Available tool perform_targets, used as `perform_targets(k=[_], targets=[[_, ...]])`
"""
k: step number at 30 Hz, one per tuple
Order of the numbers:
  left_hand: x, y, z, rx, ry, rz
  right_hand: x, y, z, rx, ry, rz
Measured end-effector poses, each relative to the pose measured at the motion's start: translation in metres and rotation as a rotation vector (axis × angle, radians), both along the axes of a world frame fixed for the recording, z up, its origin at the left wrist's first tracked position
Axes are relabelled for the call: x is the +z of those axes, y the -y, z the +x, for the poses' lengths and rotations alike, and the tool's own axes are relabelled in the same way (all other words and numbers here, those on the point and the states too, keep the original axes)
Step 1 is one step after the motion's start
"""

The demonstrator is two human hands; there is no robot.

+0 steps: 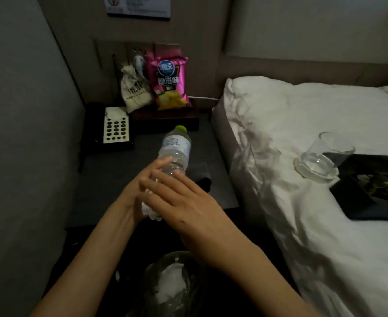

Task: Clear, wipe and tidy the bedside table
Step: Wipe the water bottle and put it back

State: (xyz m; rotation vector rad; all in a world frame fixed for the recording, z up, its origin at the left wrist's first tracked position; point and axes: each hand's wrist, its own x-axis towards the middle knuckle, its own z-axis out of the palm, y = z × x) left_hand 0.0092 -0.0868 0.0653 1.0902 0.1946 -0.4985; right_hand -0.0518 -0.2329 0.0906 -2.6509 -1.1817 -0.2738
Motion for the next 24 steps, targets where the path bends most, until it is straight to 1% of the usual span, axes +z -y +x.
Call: perform_targets(k=[2,3,5,7,8,10,12,13,14,16,18,20,21,22,24], targets=[[-0.009,-0.012,0.013,0.011,-0.057,-0.118,-0.010,-0.008,0.011,0.042,-0.104,0.128],[-0.016,-0.020,0.021,0.018,-0.081,-0.187,-0.013,-0.013,0.019,0.063,-0.181,0.233],[-0.029,-0.033,0.034,0.063,-0.066,-0.281,-0.025,-0.012,0.040,-0.002,-0.255,0.544],[-0.044,-0.046,0.046,0.118,-0.021,-0.220,-0.036,-0.006,0.065,-0.150,-0.234,0.854],[-0.049,-0.052,0.050,0.128,-0.010,-0.192,-0.044,-0.004,0.079,-0.271,-0.234,0.983],[-0.056,-0.060,0.061,0.125,0.012,-0.178,-0.064,-0.002,0.109,-0.536,-0.310,1.267],[-0.061,-0.062,0.072,0.084,0.028,-0.184,-0.085,-0.002,0.136,-0.732,-0.525,1.550],[-0.063,-0.062,0.077,0.058,0.029,-0.197,-0.095,-0.005,0.146,-0.773,-0.686,1.652],[-0.065,-0.061,0.082,0.031,0.031,-0.204,-0.103,-0.009,0.155,-0.782,-0.868,1.721],[-0.067,-0.057,0.092,0.023,0.033,-0.171,-0.112,-0.023,0.165,-0.754,-1.217,1.770],[-0.071,-0.050,0.101,0.062,0.045,-0.084,-0.116,-0.035,0.173,-0.710,-1.488,1.794],[-0.076,-0.042,0.108,0.055,0.109,0.009,-0.113,-0.042,0.180,-0.638,-1.743,1.870],[-0.079,-0.037,0.111,0.042,0.151,0.070,-0.112,-0.044,0.183,-0.608,-1.817,1.898],[-0.082,-0.033,0.112,0.032,0.191,0.130,-0.113,-0.045,0.187,-0.560,-1.833,1.918],[-0.089,-0.025,0.113,0.022,0.259,0.251,-0.118,-0.045,0.191,-0.522,-1.762,1.896]])
